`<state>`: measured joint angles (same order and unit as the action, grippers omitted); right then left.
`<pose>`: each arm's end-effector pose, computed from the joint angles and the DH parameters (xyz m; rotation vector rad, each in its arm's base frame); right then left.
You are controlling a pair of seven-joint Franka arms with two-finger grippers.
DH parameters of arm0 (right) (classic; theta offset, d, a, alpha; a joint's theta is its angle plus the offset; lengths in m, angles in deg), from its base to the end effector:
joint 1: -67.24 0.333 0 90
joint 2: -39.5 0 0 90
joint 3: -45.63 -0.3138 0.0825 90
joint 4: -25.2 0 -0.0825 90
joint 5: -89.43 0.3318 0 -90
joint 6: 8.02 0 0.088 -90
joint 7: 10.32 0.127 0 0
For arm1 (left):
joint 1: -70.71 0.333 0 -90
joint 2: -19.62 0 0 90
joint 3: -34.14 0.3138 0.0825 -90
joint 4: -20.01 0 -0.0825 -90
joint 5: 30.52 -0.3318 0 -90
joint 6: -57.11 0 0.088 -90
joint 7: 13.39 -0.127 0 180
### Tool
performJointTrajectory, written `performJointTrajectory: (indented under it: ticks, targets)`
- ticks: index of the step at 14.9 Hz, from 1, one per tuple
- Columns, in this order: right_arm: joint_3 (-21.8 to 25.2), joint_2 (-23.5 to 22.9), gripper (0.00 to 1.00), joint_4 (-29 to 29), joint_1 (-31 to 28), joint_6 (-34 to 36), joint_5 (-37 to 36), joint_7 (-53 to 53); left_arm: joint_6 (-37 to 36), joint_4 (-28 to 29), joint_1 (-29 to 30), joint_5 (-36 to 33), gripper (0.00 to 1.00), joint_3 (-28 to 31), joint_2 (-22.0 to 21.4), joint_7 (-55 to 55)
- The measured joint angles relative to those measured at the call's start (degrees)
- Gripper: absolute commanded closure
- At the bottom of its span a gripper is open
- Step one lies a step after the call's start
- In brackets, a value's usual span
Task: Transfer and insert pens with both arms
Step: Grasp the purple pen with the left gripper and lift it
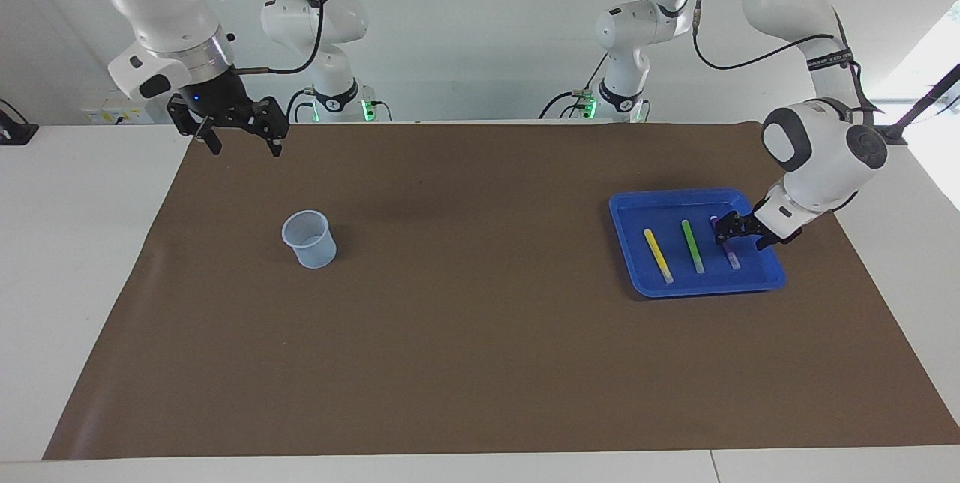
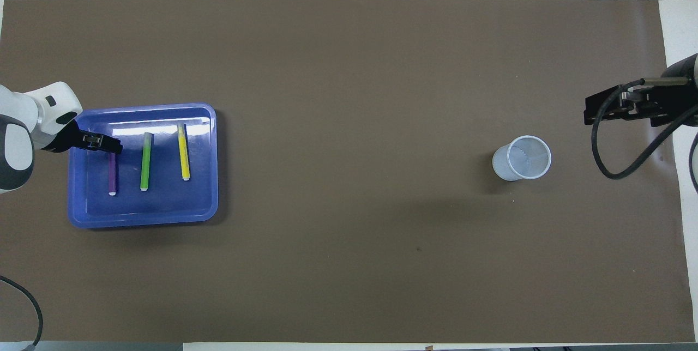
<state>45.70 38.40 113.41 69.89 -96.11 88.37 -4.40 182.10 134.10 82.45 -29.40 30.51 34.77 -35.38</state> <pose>0.5042 0.0203 0.6028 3.1200 -0.0916 -0.0310 0.5436 0.0777 0.3355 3.0696 -0.3528 -0.0971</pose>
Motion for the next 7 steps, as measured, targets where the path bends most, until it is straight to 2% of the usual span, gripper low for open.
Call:
performJointTrajectory:
  ticks: [7]
  targets:
    - [0.0, 0.0, 0.00, 0.0, 0.0, 0.0, 0.0, 0.0, 1.3, 0.0, 0.0, 0.0, 0.26, 0.0, 1.4, -0.2]
